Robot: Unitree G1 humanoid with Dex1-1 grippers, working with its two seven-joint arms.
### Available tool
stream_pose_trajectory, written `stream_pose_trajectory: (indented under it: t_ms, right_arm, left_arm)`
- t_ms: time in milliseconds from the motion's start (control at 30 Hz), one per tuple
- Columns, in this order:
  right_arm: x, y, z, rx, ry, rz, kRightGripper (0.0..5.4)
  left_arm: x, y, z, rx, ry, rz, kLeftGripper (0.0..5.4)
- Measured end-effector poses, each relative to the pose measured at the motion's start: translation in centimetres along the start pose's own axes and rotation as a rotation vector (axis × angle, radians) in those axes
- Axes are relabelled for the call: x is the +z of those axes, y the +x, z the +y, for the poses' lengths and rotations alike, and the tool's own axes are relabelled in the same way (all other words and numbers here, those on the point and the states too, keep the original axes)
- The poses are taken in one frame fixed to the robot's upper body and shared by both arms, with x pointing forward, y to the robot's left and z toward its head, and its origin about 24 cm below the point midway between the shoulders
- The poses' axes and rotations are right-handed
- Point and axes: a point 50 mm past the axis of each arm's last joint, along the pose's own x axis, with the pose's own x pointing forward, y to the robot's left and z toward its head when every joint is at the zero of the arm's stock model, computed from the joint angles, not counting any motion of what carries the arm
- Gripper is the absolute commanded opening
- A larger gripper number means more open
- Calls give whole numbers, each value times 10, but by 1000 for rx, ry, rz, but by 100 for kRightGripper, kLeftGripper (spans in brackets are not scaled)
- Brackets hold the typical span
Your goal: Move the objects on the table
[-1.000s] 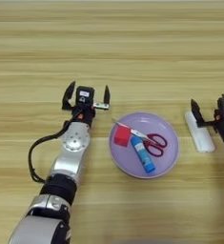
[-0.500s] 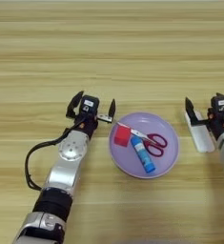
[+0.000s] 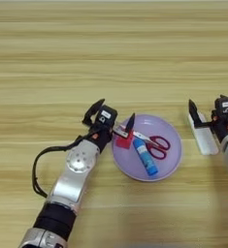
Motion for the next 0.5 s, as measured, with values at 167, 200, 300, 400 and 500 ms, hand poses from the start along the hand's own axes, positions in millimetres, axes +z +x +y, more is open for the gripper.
stream_pose_trajectory:
  t_ms: [167,200,300,400,500]
  right_arm:
    - [0,0,0,-3,0,1,538]
    - [0,0,0,-3,1,1,538]
    - [0,0,0,-5,1,3,538]
    - [0,0,0,-7,2,3,538]
    - [-1,0,0,-11,3,4,538]
  left_arm:
    - [-3,-1,-10,-39,3,19,540]
    - [-3,-1,-10,-42,4,20,540]
    - [-8,-1,-14,-58,10,43,540]
    - [-13,-2,-17,-68,17,65,540]
    - [-18,-2,-17,-65,18,84,540]
